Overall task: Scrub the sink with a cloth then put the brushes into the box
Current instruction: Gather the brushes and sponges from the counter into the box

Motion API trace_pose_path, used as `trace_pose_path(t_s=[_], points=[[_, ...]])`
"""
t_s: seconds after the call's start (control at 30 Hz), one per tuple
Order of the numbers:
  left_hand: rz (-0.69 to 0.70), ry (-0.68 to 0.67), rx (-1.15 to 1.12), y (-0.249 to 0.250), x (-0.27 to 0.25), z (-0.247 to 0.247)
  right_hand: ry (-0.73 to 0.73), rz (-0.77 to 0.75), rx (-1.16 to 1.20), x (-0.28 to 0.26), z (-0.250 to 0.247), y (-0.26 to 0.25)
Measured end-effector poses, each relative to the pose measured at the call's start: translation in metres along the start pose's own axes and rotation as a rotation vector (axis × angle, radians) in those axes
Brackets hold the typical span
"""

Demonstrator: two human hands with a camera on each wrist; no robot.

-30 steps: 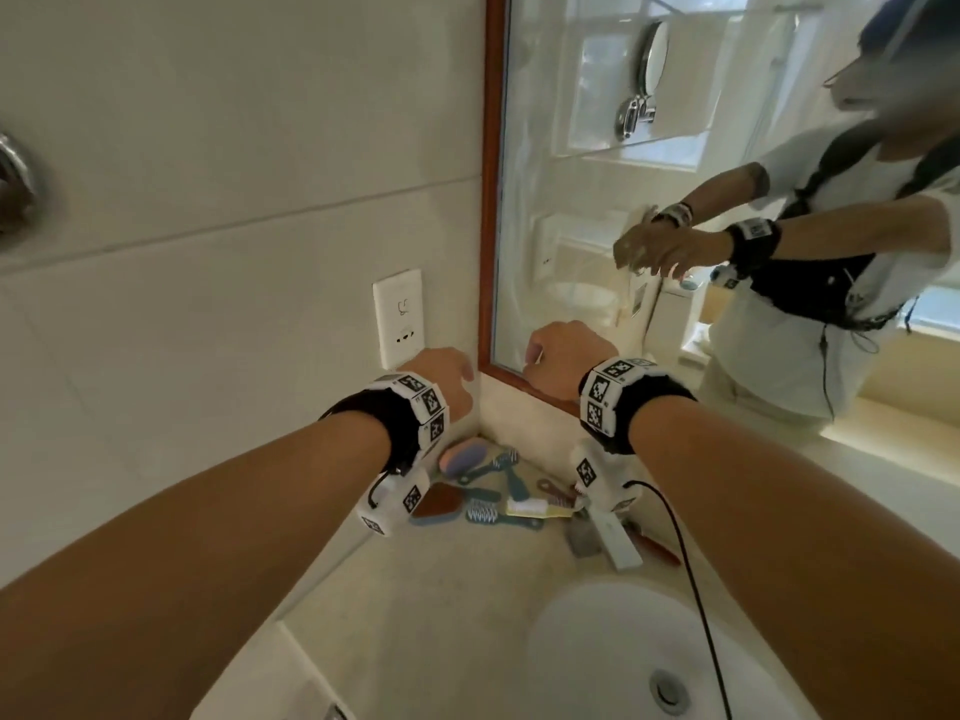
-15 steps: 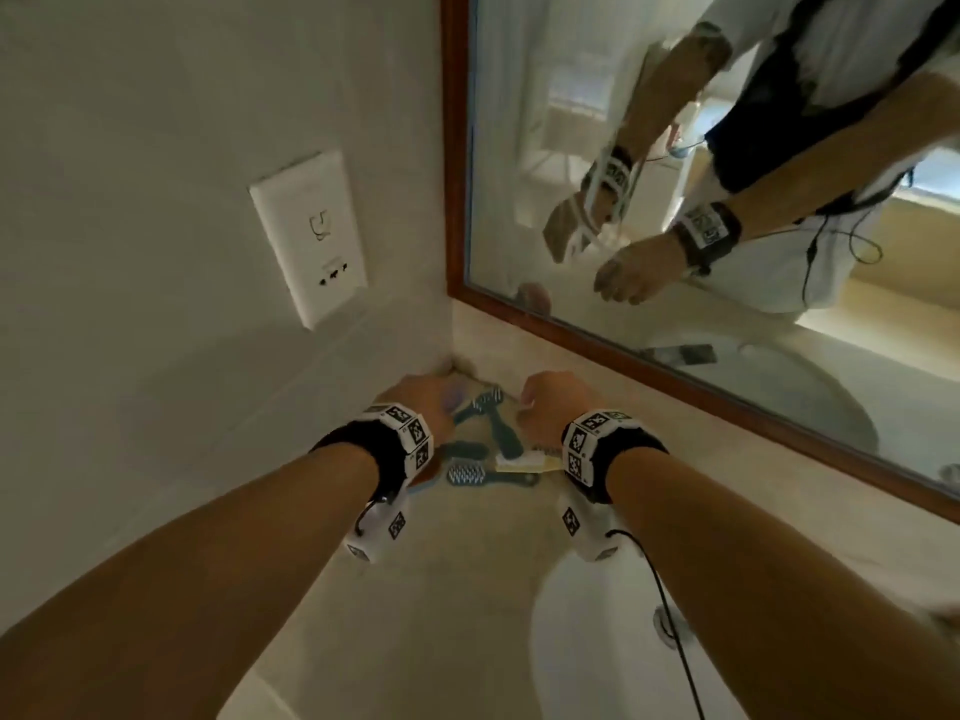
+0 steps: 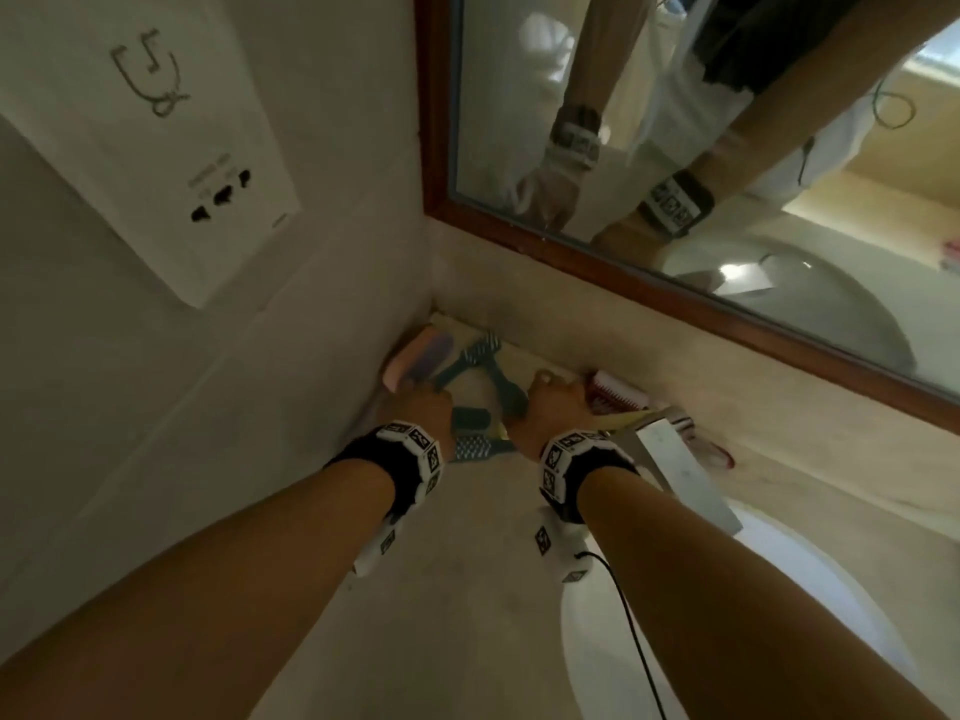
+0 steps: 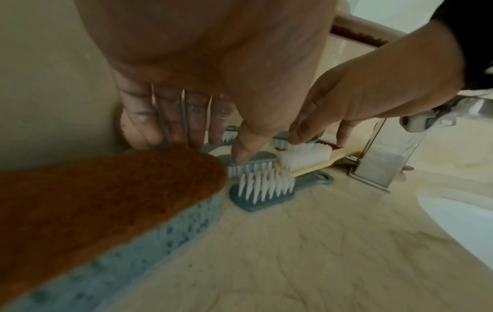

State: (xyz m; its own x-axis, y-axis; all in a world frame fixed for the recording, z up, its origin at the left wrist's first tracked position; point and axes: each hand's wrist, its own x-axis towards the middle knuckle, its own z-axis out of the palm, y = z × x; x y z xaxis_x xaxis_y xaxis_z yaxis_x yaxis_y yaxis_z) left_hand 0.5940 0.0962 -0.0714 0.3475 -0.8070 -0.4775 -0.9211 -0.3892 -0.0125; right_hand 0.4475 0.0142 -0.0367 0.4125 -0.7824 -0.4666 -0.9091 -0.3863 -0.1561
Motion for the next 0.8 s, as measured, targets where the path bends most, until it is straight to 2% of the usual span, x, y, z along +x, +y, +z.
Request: trace_pose_path(t_s=[0.13,0.4,0.5,0.6,0.67,0.8], points=[[-0.006,0.053,0.019,-0.001,0.005,0.021,-0.025,-0.007,0.031,0.008,0.019,0.007],[-0.009,0.151,0.051,-0.007,0.005,0.015,0.158,-0.052,0.308,-0.002,0.0,0.007],[0.014,0.169,0.057,-0.003,-0.006,-0.009,0.251,-0.089,0.43,-0.017,-0.021,0.008],[0.044,0.251,0.01,-0.004,-0.015,-0.034,0.338,-0.172,0.459,-0.03,-0.048,0.006],[0.023,0.269,-0.119,-0.005,-0.02,-0.049,0.369,-0.201,0.488,-0.042,-0.069,0.003],[-0.021,0.302,-0.145,-0.002,-0.044,-0.093,0.493,-0.224,0.466,-0.072,-0.11,0.002]])
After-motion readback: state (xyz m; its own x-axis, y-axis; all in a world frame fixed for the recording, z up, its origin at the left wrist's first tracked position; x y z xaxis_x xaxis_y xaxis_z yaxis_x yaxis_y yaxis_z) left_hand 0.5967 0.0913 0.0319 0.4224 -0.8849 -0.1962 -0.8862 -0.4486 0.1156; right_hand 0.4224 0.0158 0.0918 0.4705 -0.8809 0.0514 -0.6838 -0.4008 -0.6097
